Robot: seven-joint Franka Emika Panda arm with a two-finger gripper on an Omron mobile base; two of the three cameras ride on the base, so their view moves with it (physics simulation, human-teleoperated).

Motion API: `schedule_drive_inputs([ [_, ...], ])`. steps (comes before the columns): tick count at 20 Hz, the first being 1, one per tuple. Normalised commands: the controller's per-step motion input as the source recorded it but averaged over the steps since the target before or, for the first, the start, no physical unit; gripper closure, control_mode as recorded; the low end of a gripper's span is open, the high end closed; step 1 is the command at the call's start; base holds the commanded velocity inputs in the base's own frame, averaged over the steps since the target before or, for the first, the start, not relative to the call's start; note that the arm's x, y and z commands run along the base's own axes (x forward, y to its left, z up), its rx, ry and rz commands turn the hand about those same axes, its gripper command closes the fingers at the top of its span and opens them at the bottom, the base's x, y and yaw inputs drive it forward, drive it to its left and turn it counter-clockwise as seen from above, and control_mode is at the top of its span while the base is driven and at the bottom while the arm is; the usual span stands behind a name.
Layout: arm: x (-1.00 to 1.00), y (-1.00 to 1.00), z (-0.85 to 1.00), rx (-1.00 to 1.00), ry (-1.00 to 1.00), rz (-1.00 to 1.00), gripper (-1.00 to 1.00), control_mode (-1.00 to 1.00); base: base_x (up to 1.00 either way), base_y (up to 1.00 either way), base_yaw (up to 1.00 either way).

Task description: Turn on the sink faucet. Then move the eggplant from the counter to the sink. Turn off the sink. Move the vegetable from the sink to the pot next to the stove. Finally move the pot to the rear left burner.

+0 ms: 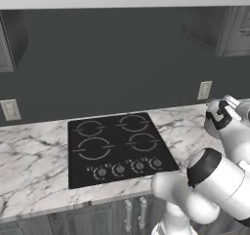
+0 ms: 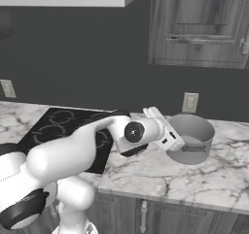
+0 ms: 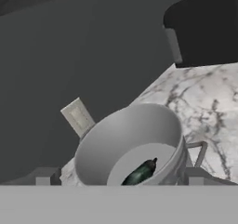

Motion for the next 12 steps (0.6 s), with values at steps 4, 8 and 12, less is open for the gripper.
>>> schedule_drive_inputs([
  [4,-0.44,0.08,0.86,-0.02,0.01,0.0,-1.0,-1.0,0.0,0.0,0.0],
  [8,-0.33,0.19,0.47,-0.03,0.18,0.0,-1.0,-1.0,0.0,0.0,0.0],
  [12,-0.19,0.41,0.01,-0.06,0.41,0.0,-1.0,-1.0,0.0,0.0,0.0],
])
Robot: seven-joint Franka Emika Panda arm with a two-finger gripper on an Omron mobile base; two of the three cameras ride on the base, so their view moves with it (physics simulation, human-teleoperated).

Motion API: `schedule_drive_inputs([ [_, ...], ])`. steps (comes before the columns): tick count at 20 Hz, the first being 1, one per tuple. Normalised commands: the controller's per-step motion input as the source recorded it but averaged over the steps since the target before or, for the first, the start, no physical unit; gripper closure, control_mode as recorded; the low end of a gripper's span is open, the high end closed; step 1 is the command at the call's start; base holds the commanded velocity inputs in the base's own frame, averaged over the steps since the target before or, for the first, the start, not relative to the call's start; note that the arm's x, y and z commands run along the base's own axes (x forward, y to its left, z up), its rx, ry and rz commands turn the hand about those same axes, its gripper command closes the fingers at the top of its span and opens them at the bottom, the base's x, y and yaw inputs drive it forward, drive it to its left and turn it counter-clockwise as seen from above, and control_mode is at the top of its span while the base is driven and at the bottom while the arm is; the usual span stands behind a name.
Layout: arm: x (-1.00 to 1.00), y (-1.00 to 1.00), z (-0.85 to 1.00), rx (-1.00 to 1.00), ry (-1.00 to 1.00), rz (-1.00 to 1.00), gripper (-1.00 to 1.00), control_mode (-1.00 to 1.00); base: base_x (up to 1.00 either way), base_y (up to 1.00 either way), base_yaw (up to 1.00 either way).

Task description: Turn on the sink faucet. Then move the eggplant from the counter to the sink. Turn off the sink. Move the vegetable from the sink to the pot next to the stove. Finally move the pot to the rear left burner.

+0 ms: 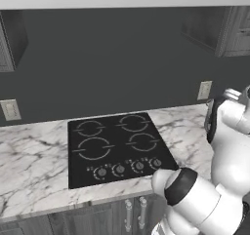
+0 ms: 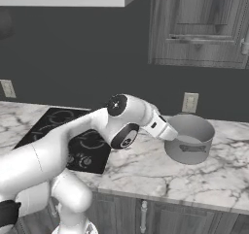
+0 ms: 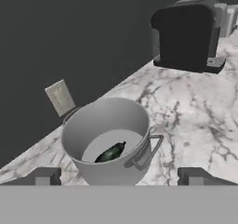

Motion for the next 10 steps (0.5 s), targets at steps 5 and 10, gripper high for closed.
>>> schedule_drive_inputs([
  [5,-0.12,0.29,0.0,-0.02,0.46,0.0,-1.0,-1.0,0.0,0.0,0.0],
  [10,-0.03,0.1,-0.18,-0.01,0.36,0.0,-1.0,-1.0,0.0,0.0,0.0],
])
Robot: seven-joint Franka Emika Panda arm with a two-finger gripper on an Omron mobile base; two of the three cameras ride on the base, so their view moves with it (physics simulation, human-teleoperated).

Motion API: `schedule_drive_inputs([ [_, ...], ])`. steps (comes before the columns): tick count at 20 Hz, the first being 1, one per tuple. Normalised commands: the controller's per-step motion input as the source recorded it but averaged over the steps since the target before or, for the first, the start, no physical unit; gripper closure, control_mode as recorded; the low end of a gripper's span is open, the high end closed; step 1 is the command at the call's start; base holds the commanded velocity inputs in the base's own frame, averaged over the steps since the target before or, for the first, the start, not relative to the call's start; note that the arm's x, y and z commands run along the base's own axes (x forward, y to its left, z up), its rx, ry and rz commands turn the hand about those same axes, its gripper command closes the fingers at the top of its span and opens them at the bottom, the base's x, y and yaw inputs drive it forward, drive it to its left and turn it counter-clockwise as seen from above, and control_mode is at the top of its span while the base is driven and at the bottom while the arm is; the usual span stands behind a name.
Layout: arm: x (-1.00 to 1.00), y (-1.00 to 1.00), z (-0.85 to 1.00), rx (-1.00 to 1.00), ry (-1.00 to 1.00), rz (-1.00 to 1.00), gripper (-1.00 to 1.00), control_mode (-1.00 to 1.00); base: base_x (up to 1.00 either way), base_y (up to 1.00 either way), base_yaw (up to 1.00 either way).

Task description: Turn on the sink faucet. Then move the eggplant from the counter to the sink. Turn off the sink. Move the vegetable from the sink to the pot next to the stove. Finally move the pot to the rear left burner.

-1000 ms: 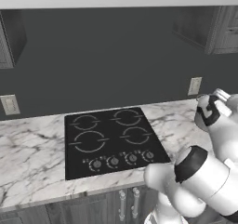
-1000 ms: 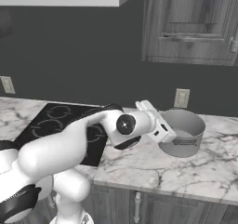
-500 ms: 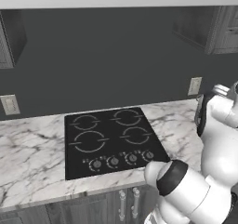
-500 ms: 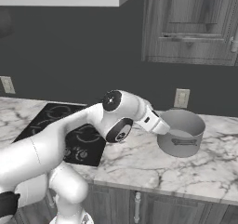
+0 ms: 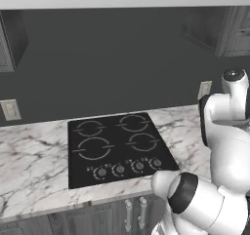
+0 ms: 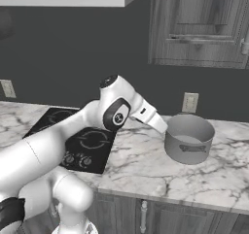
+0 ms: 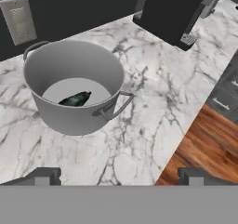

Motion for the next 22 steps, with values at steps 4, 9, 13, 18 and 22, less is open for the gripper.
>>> schedule_drive_inputs([
  [4,0.11,-0.02,-0.31,0.0,0.03,0.02,-1.0,-1.0,0.0,0.0,0.0],
  [9,0.34,-0.01,-0.41,0.0,0.01,0.22,-1.0,-1.0,0.0,0.0,0.0],
  [13,0.37,0.0,-0.38,-0.02,0.0,0.24,-1.0,-1.0,0.0,0.0,0.0],
  [18,0.39,0.0,-0.17,0.0,0.03,0.19,-1.0,-1.0,0.0,0.0,0.0],
  [22,0.31,-0.03,-0.06,0.0,0.07,0.13,-1.0,-1.0,0.0,0.0,0.0],
])
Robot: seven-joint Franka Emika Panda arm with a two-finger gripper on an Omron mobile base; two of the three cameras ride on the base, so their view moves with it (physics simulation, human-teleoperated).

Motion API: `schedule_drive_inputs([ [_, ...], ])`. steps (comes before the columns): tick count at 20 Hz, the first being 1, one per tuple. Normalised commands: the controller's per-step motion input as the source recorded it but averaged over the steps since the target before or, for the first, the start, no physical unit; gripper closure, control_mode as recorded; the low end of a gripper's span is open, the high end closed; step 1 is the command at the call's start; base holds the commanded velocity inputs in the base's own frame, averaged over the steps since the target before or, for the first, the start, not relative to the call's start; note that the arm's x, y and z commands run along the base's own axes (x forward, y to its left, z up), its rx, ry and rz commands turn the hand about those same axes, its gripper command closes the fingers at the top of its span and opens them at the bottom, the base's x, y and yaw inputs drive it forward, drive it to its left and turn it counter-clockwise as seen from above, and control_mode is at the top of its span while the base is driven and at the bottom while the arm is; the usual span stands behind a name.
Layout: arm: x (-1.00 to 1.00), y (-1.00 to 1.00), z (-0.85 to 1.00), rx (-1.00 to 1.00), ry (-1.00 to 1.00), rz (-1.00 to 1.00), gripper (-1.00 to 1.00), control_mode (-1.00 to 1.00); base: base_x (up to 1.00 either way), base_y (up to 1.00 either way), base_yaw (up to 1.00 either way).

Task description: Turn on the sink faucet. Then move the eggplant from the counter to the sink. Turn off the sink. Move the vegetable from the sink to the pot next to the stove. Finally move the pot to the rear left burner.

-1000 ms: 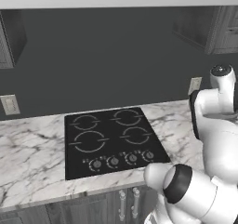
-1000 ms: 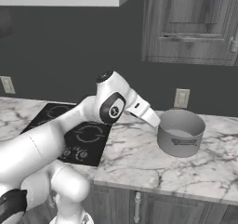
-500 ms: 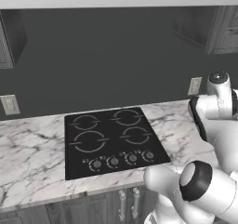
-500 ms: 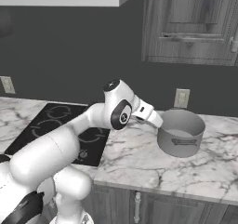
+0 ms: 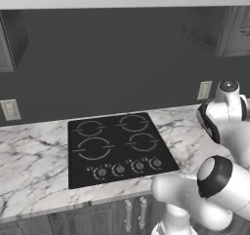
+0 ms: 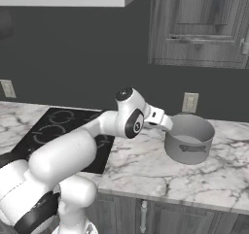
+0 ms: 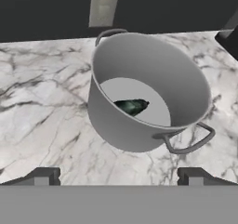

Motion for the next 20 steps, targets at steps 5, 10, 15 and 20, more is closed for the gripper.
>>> schedule_drive_inputs([
  [5,0.16,-0.07,-0.07,0.0,0.07,0.1,-1.0,-1.0,0.0,0.0,0.0],
  [10,0.05,-0.11,-0.12,0.0,0.04,0.09,-1.0,-1.0,0.0,0.0,0.0],
  [15,0.02,-0.13,-0.11,0.0,0.0,0.08,-1.0,-1.0,0.0,0.0,0.0],
  [20,0.02,-0.11,-0.16,0.0,0.0,0.08,-1.0,-1.0,0.0,0.0,0.0],
])
